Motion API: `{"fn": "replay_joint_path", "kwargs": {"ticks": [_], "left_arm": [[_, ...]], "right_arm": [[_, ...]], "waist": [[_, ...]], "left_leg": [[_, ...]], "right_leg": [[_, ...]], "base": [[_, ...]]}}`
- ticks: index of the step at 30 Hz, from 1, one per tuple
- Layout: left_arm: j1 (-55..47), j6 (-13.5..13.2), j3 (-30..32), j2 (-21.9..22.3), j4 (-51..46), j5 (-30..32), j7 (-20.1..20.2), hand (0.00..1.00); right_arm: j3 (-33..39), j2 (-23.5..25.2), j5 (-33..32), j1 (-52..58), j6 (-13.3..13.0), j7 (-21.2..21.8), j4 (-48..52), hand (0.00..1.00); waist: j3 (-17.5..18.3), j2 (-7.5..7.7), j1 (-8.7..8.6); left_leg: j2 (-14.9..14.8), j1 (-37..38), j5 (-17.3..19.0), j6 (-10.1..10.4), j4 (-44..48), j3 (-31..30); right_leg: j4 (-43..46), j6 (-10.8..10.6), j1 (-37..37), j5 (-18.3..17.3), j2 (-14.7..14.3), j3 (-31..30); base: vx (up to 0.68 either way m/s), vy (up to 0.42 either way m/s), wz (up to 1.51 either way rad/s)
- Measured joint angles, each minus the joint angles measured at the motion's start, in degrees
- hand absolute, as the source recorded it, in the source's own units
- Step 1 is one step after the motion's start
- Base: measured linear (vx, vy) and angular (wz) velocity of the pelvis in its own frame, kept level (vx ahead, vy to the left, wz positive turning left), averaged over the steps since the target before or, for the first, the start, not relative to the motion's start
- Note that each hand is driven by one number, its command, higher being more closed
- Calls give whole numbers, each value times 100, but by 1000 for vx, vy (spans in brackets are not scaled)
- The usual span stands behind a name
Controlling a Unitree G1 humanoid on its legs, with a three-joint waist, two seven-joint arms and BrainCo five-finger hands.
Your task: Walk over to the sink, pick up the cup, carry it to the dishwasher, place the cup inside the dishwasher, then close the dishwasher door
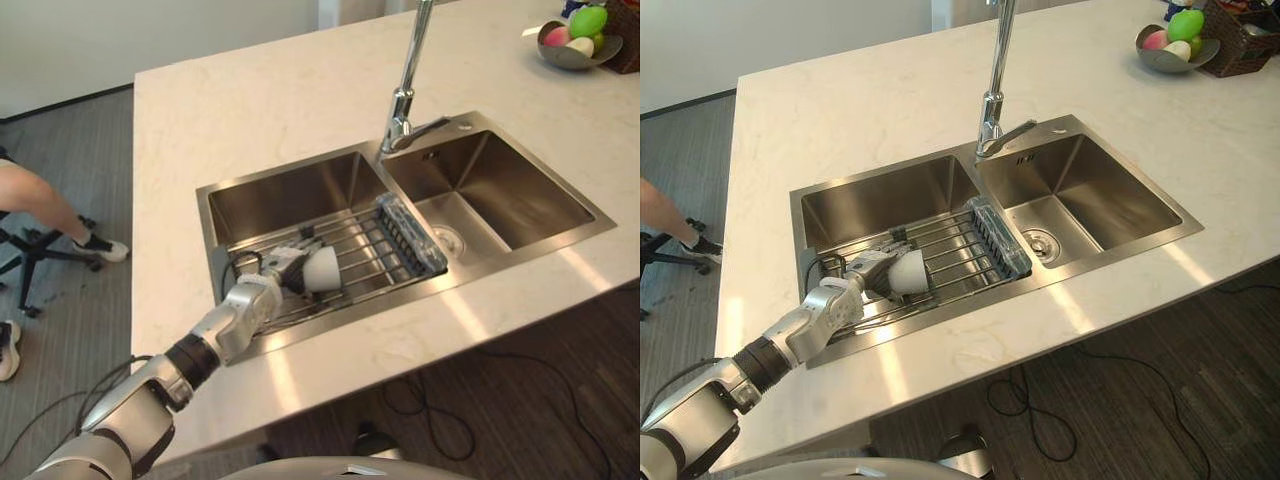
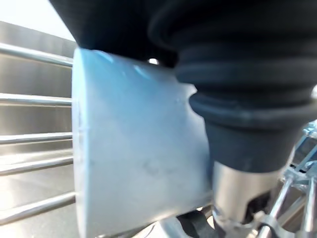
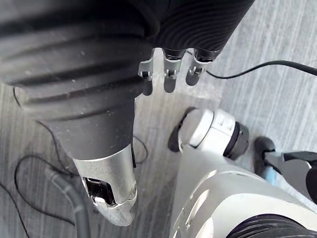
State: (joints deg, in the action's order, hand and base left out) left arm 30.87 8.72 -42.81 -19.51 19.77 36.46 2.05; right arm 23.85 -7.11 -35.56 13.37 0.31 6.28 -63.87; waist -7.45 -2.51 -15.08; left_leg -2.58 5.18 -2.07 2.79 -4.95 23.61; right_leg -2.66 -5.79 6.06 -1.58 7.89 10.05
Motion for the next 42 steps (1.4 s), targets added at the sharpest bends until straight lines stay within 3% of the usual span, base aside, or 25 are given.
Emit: {"fn": "replay_joint_path", "kwargs": {"ticks": [4, 11, 18, 23, 30, 32, 33, 35, 37, 40, 42], "left_arm": [[230, 14, -33, 42, -7, 265, 641, 100], [425, 91, -267, 88, 64, 334, 655, 100], [435, -484, -595, 19, 238, 302, -144, 100], [407, -841, -749, -92, 452, 176, -1045, 100], [128, -1608, -577, -432, 344, -501, -2480, 100], [26, -2150, 93, -653, -202, -932, -3135, 100], [23, -2305, 297, -682, -367, -1029, -3277, 100], [31, -2903, 1115, -725, -1057, -1338, -3951, 100], [42, -3297, 1628, -769, -1394, -1656, -4336, 100], [48, -3739, 2429, -769, -1530, -2601, -4664, 100], [45, -3921, 2865, -750, -1521, -3498, -4611, 100]], "right_arm": [[16, 1, 3, 3, -107, 74, 0, 0], [-68, -5, 2, 2, -210, 76, -5, 0], [-215, -21, -5, 2, -309, 78, -2, 0], [-322, -26, -5, 2, -323, 83, -1, 0], [-358, -25, -19, 2, -391, 83, 6, 0], [-357, -24, -63, 8, -389, 83, 12, 0], [-357, -22, -66, 13, -389, 84, 12, 0], [-342, -20, -81, 59, -391, 106, 18, 0], [-306, -17, -82, 91, -392, 122, 17, 0], [-83, -11, -81, 115, -395, 188, 18, 0], [131, -5, -78, 124, -398, 357, 18, 0]], "waist": [[22, -18, -32], [43, -51, -147], [63, -83, -207], [70, -106, -238], [62, -110, -217], [47, -109, -177], [45, -108, -153], [45, -107, -58], [46, -108, 6], [45, -106, 130], [38, -95, 197]], "left_leg": [[1, -1, 1, 1, 0, -8], [2, -3, 1, 2, 1, -9], [1, -16, 2, 3, 1, -12], [1, -25, 3, 4, 1, -13], [2, -36, 2, 4, 2, -32], [4, -38, 1, 4, 2, -55], [6, -38, 0, 3, 2, -64], [10, -38, -5, -3, 2, -136], [9, -36, -13, -9, 1, -173], [9, -32, -25, -15, 1, -187], [10, -32, -37, -21, 1, -213]], "right_leg": [[0, -15, 1, 4, -2, 1], [-13, -68, 1, 32, -5, -1], [-17, -80, -6, 24, -6, 1], [-18, -82, -17, 22, -6, 1], [-18, -82, -21, 22, -5, 19], [-4, -82, -18, 21, -1, 36], [0, -82, -17, 20, 1, 40], [25, -80, 10, 0, 12, 114], [76, -66, 13, -32, 18, 155], [108, -54, 11, -46, 18, 168], [112, -52, 22, -48, 22, 191]], "base": [[0, 0, 0], [0, 0, 0], [0, 0, 0], [0, 0, 0], [0, 0, 0], [0, 0, 3], [0, 0, 5], [-1, -2, 13], [-7, -9, 12], [-4, -2, 2], [-11, -7, 9]]}}
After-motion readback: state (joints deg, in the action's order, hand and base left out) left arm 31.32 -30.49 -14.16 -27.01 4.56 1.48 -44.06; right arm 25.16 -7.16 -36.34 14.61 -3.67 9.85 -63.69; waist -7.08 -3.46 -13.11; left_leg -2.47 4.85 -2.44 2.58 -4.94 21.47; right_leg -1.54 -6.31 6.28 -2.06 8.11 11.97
